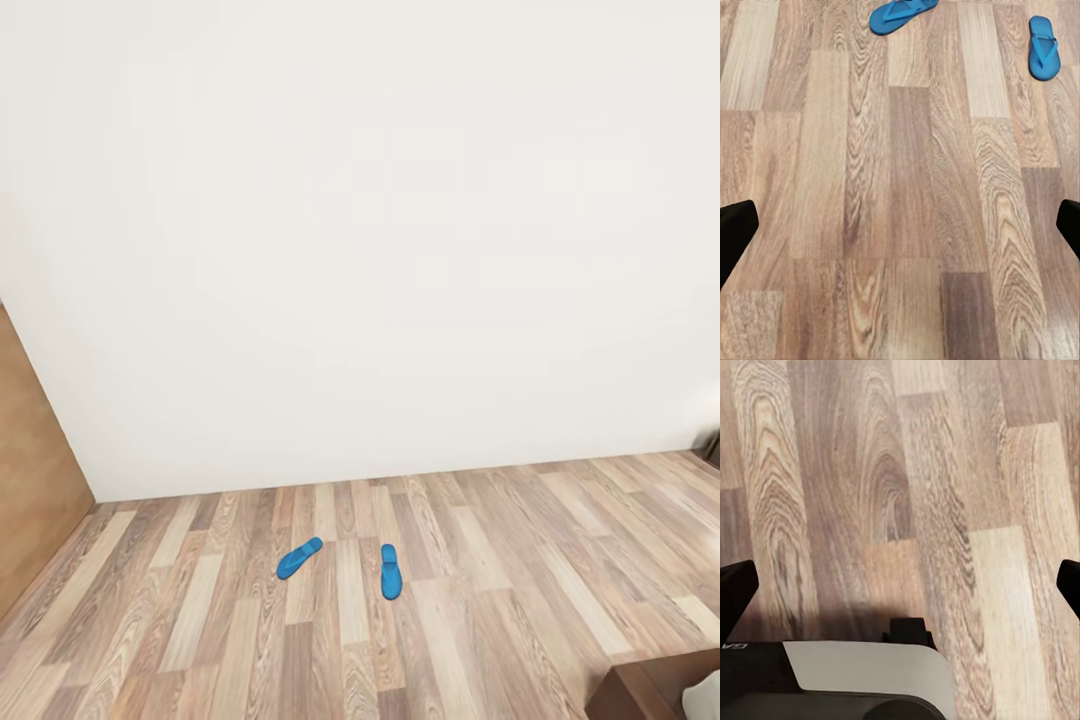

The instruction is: In the bedroom, move the book from the bed onto either nightstand, and place the two sandals side by side next to the bed.

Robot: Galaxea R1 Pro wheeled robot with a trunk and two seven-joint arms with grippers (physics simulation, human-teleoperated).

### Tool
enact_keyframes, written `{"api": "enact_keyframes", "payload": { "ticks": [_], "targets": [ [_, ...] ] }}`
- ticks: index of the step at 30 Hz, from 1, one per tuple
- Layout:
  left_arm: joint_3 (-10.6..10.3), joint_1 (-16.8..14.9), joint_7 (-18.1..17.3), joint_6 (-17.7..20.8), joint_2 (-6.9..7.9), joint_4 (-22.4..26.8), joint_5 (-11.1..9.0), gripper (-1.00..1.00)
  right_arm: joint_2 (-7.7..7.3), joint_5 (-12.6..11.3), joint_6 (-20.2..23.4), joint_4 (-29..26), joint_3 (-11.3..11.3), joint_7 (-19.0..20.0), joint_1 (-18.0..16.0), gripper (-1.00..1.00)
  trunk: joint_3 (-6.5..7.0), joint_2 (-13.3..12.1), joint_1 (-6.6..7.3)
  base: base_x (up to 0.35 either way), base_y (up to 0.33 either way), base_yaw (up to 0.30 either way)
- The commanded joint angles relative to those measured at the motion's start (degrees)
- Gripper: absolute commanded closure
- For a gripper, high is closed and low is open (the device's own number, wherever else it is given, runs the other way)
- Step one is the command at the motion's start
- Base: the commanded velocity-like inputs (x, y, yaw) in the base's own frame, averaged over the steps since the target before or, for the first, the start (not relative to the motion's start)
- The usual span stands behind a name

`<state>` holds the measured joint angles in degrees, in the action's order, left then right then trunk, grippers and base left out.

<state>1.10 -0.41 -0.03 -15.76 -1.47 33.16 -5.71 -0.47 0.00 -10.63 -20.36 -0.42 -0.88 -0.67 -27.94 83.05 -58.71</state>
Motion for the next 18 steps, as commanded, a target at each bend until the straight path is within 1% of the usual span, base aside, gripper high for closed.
{"api": "enact_keyframes", "payload": {
  "ticks": [1, 5, 13, 18],
  "targets": [
    [0.0, 0.0, -0.1, -0.2, -0.02, 0.0, -0.4, -1.00, 0.02, 0.0, -0.2, 0.0, 0.0, -0.1, 0.0, -1.00, -0.06, 0.0, -0.02, 0.176, 0.000, 0.000],
    [0.0, 0.0, -0.1, -0.2, -0.02, 0.0, -0.4, -1.00, 0.00, 0.0, -0.2, 0.0, 0.0, -0.1, 0.0, -1.00, -0.06, 0.0, -0.02, 0.217, 0.000, 0.000],
    [0.0, 0.0, -0.1, -0.2, -0.02, 0.0, -0.4, -1.00, 0.01, 0.0, -0.2, 0.0, 0.0, -0.1, 0.0, -1.00, -0.06, 0.0, -0.02, 0.286, 0.000, 0.000],
    [0.0, 0.0, -0.1, -0.2, -0.02, 0.0, -0.4, -1.00, 0.02, 0.0, -0.2, 0.0, 0.0, -0.1, 0.0, -1.00, -0.06, 0.0, -0.02, 0.137, 0.000, 0.000]
  ]
}}
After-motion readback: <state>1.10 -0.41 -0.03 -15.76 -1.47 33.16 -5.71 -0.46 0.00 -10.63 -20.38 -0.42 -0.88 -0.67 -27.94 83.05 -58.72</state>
